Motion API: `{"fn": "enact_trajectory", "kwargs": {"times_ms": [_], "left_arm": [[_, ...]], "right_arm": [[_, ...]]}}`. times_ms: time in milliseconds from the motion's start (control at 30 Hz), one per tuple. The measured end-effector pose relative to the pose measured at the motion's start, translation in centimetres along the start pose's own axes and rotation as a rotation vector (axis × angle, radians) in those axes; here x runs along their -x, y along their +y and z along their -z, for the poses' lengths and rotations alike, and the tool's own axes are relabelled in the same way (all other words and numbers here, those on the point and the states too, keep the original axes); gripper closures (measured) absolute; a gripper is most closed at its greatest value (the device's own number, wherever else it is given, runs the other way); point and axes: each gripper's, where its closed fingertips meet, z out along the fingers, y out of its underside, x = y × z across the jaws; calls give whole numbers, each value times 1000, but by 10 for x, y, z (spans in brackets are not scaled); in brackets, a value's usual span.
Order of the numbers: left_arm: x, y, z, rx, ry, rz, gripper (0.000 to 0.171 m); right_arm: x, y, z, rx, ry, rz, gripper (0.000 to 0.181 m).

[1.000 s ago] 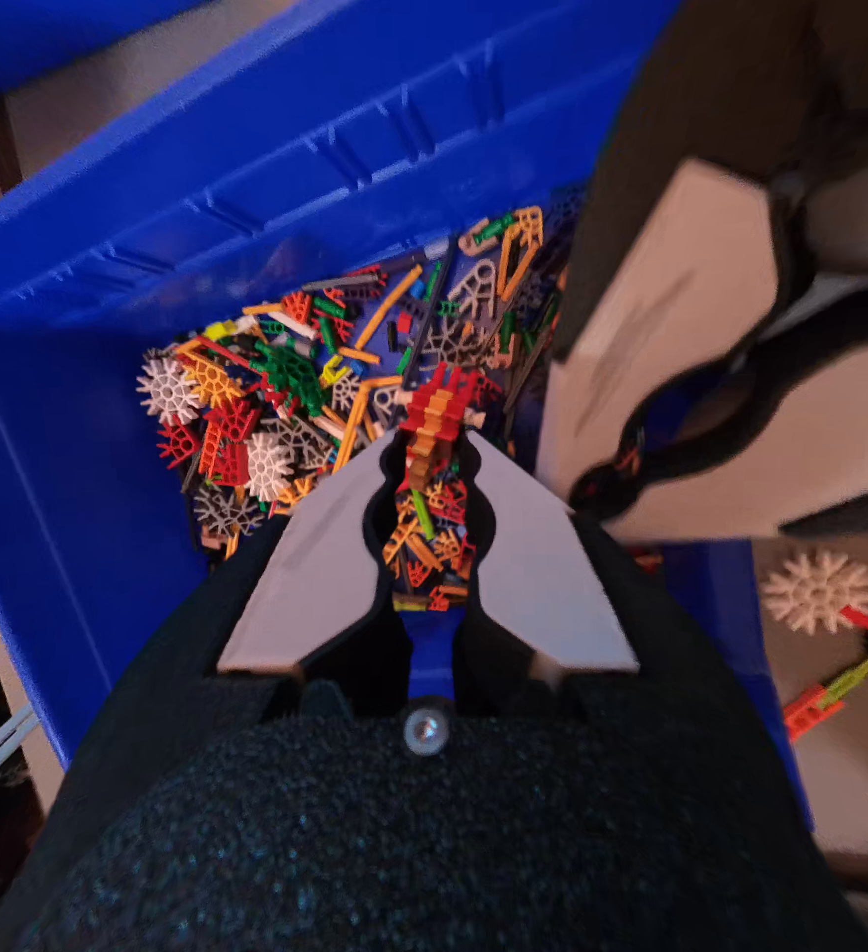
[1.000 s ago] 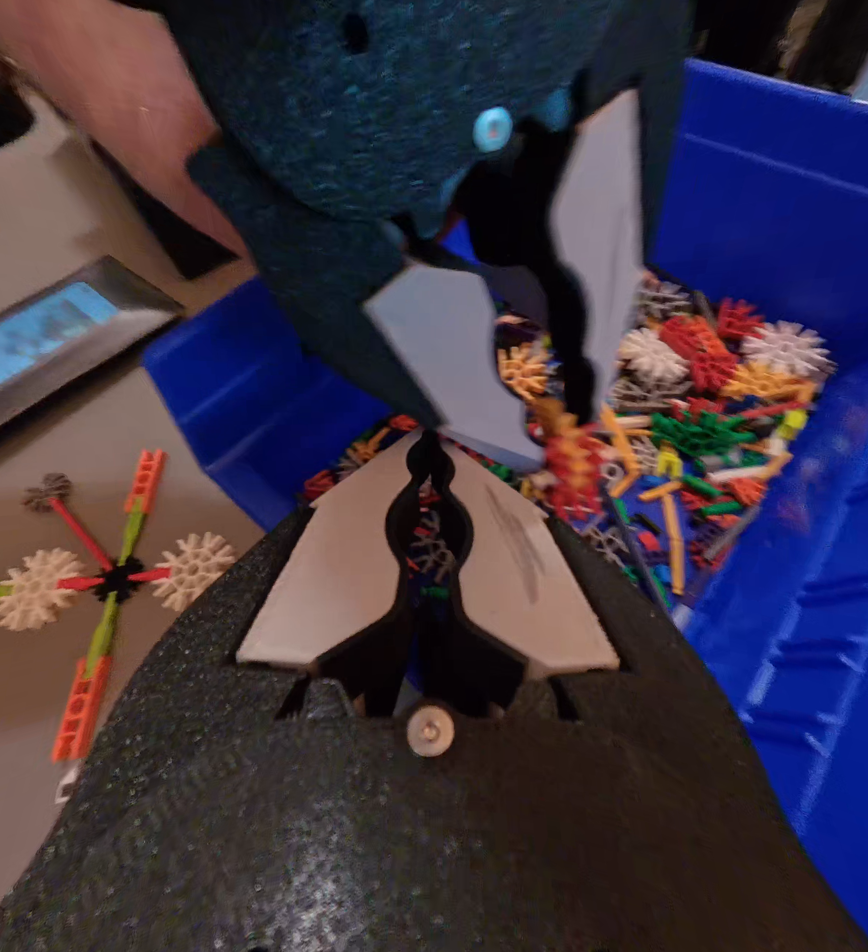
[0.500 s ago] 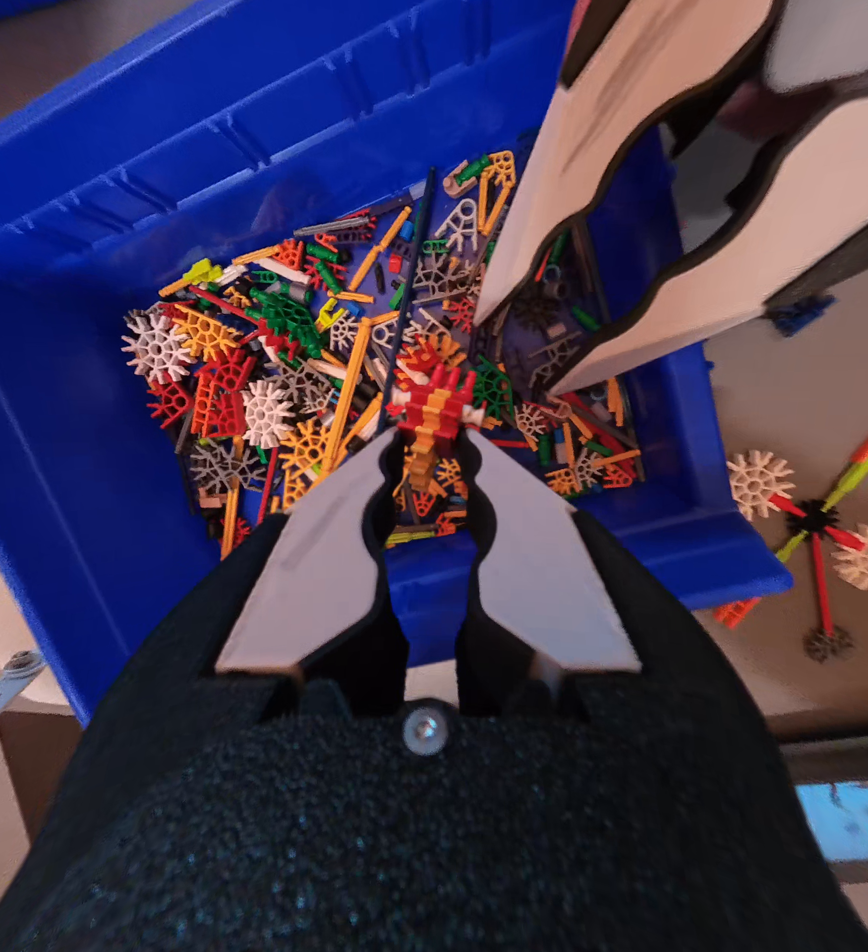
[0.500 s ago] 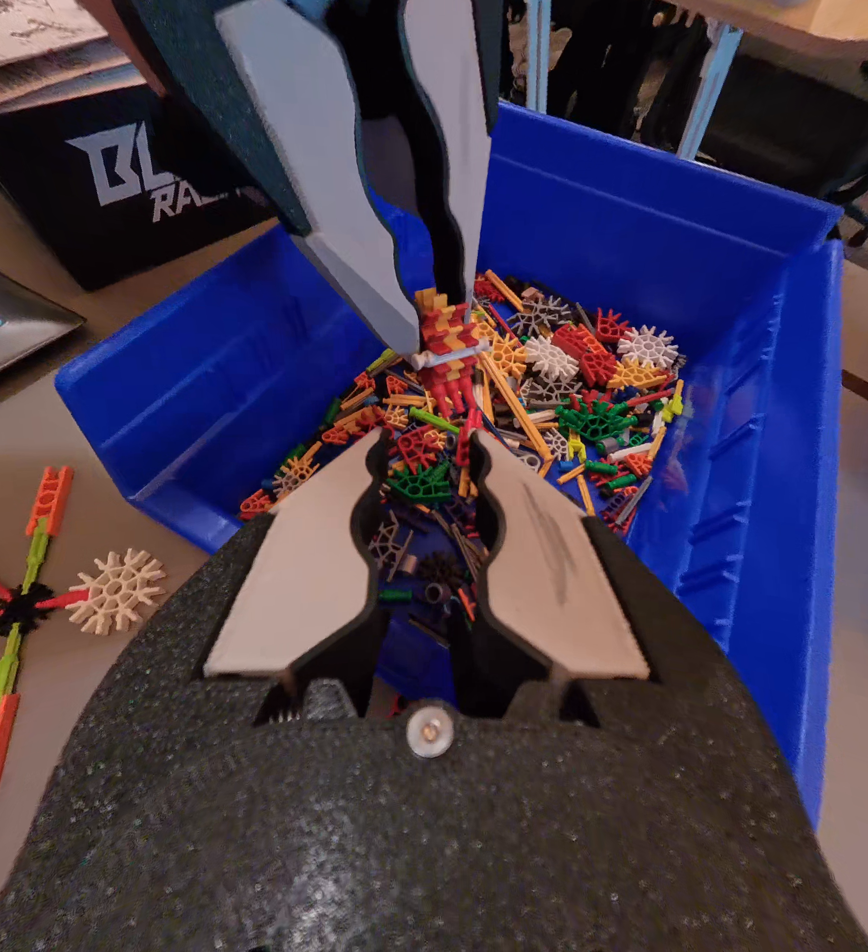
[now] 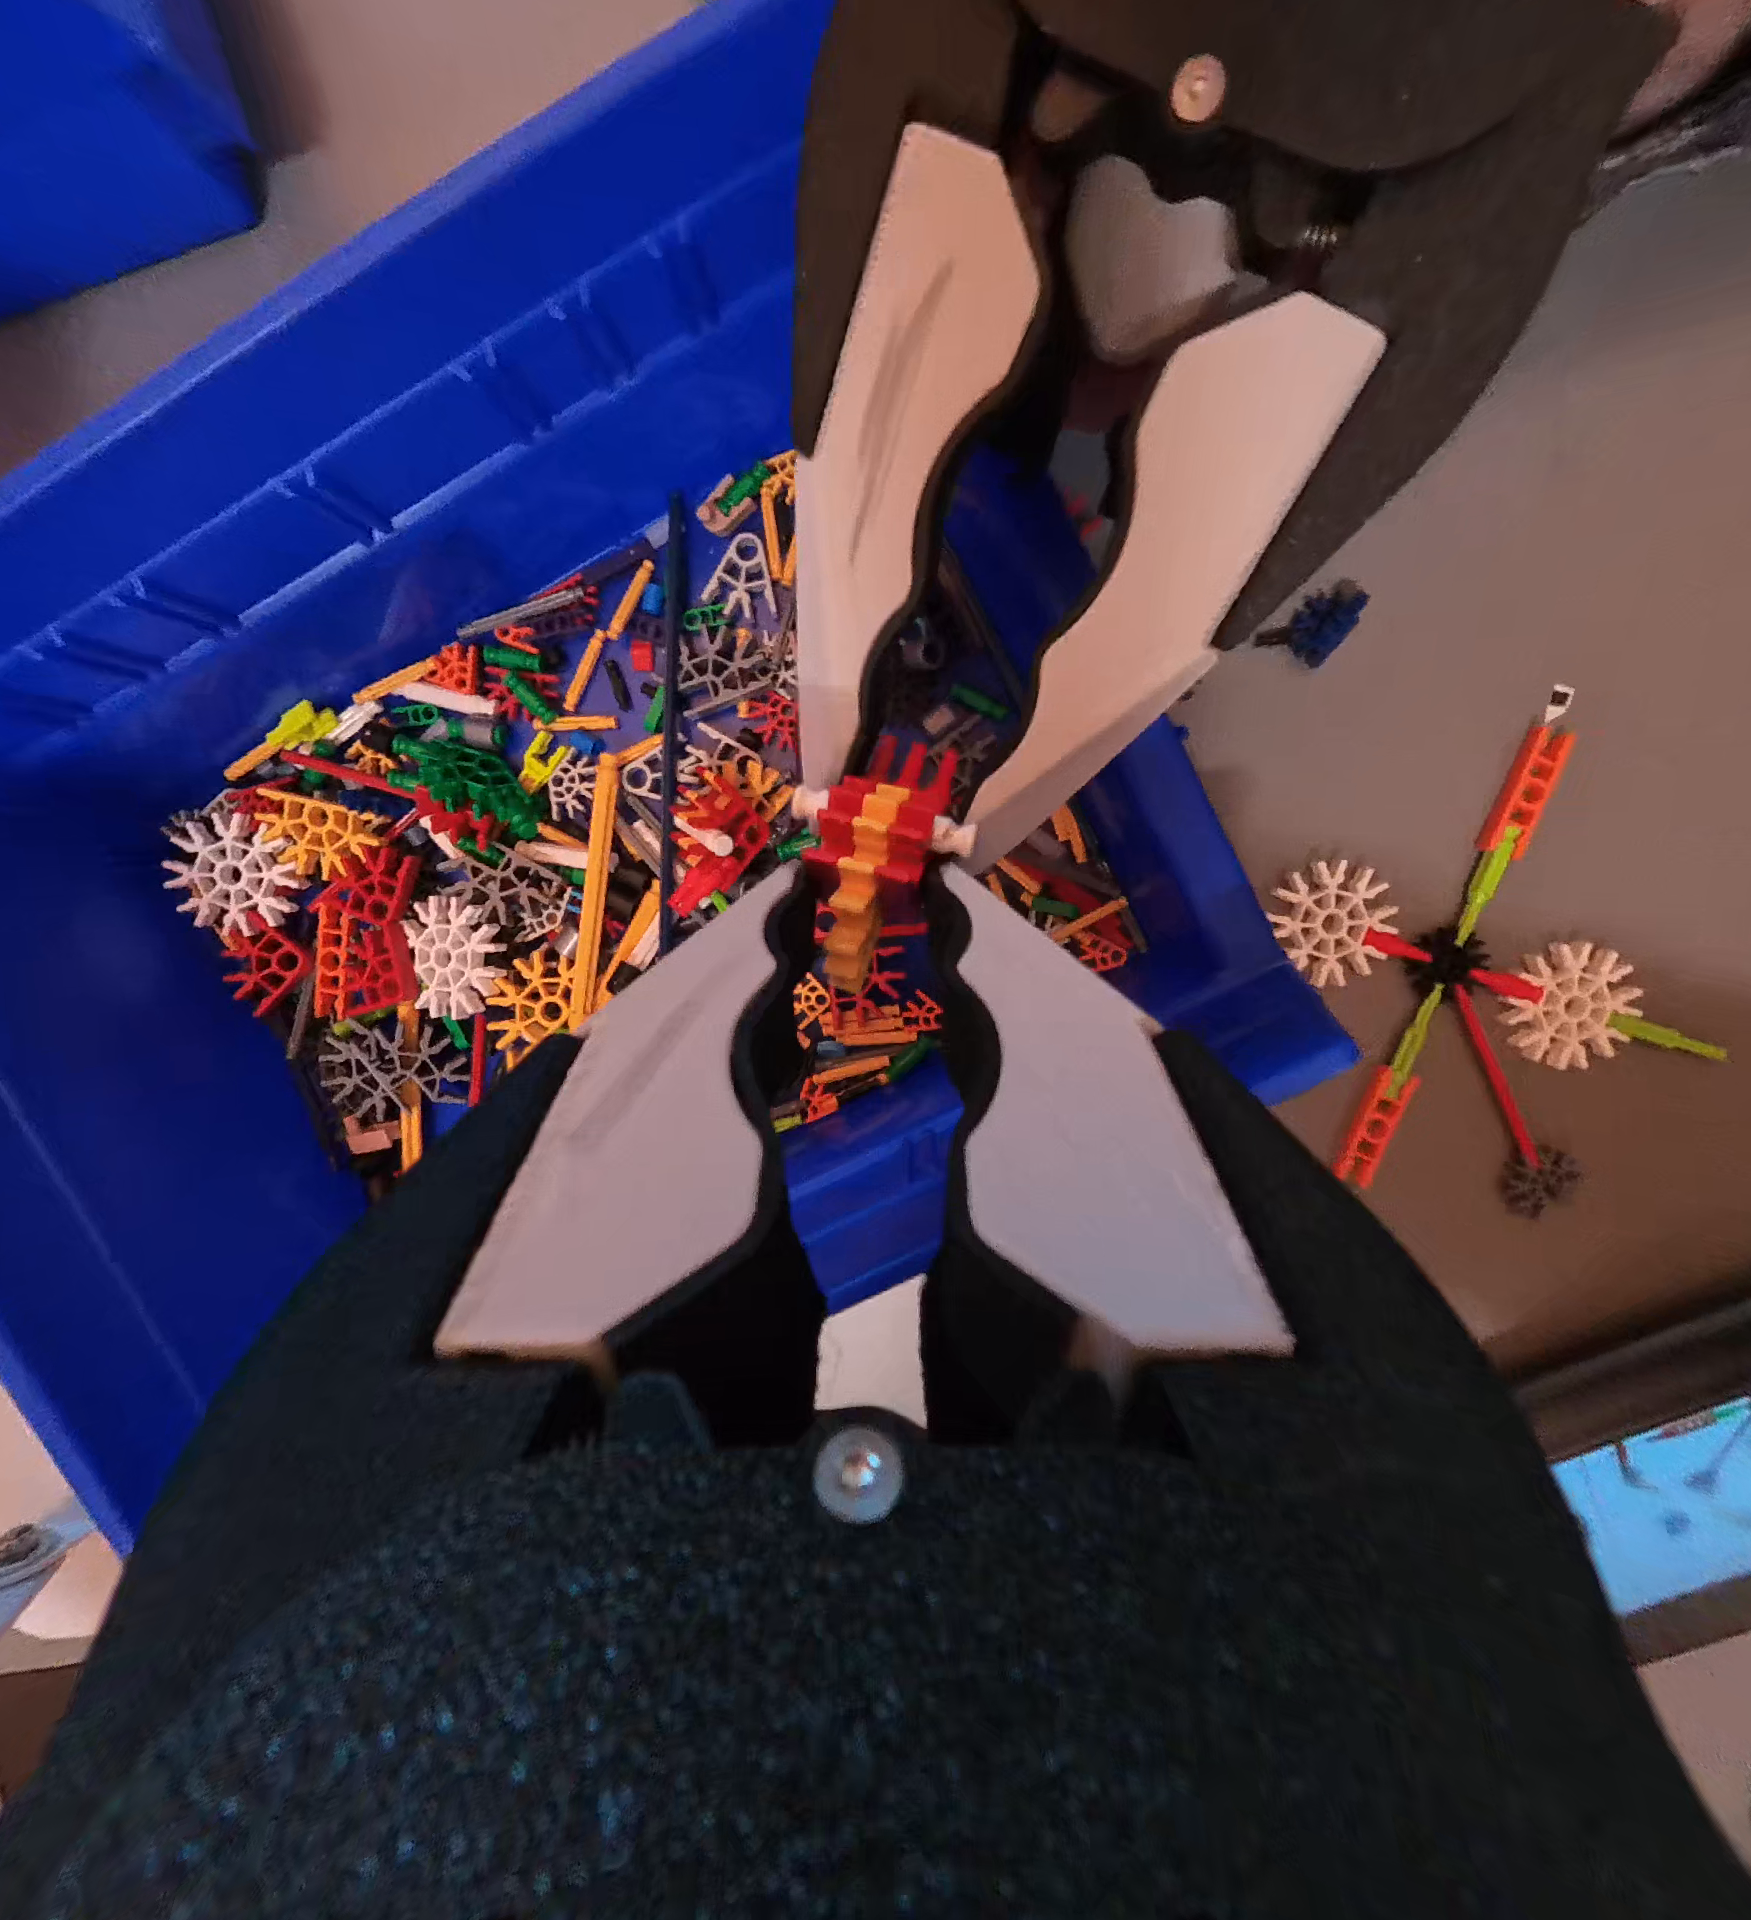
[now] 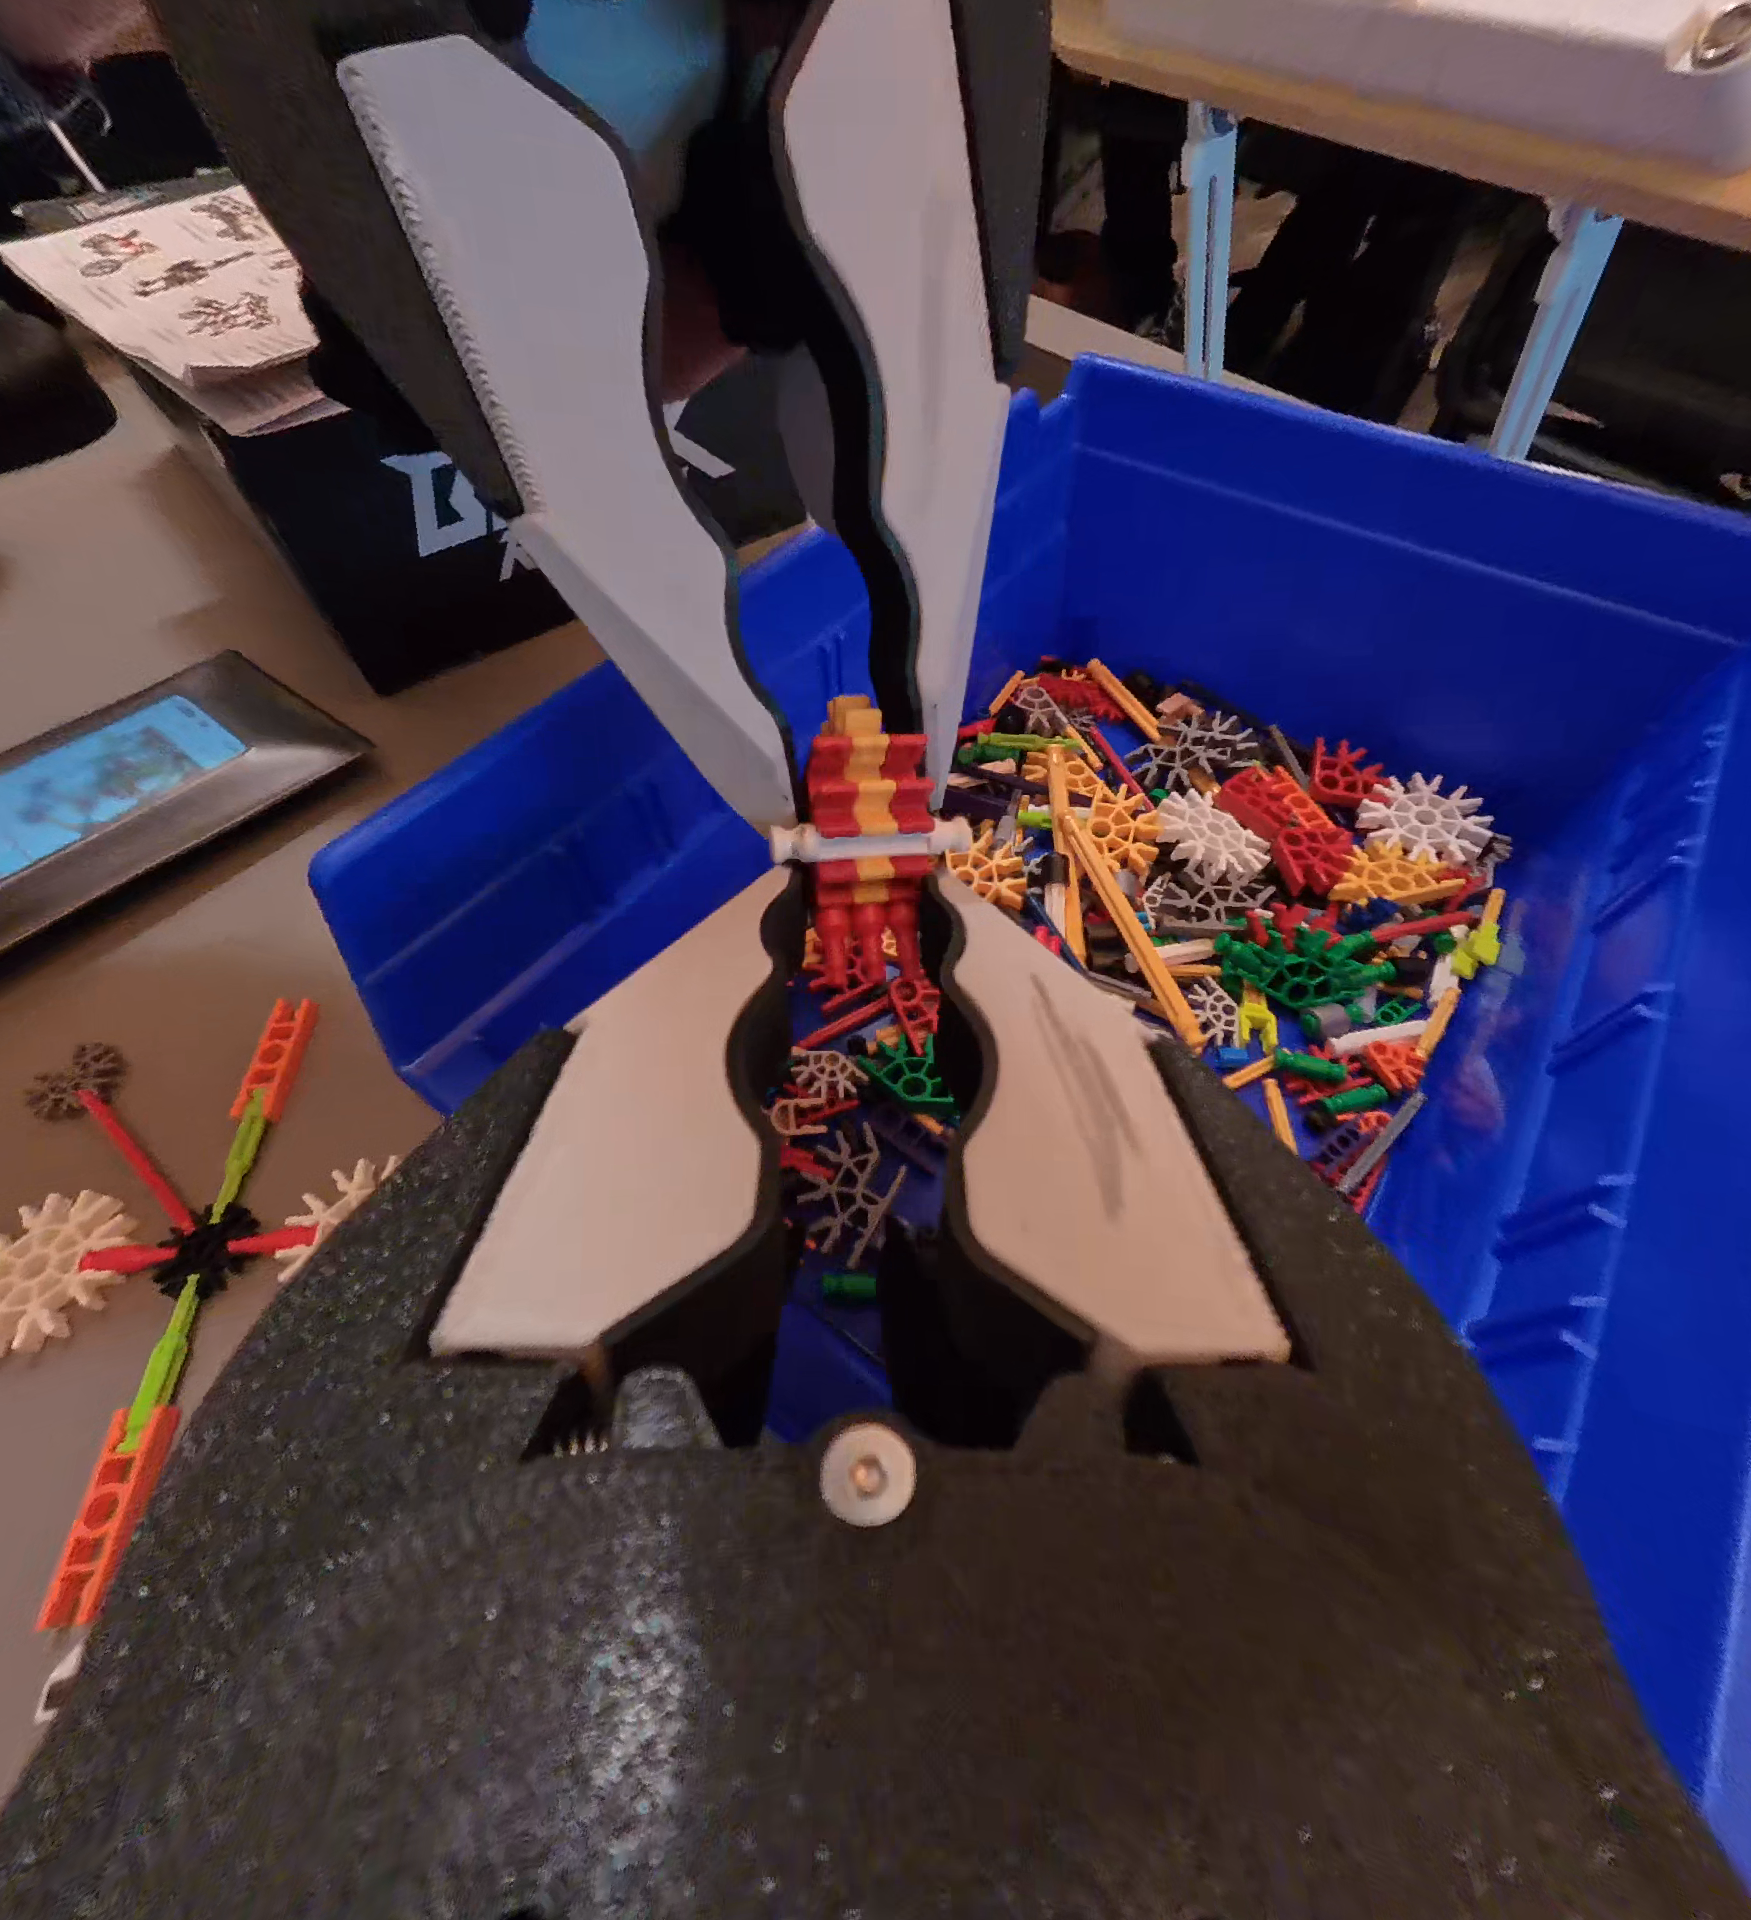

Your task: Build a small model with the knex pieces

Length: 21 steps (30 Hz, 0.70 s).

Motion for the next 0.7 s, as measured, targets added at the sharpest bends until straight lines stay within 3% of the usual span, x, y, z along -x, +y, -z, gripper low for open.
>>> {"fn": "enact_trajectory", "kwargs": {"times_ms": [700], "left_arm": [[16,-14,-3,58,-327,-138,153]], "right_arm": [[-22,-2,9,-2,140,40,166]]}}
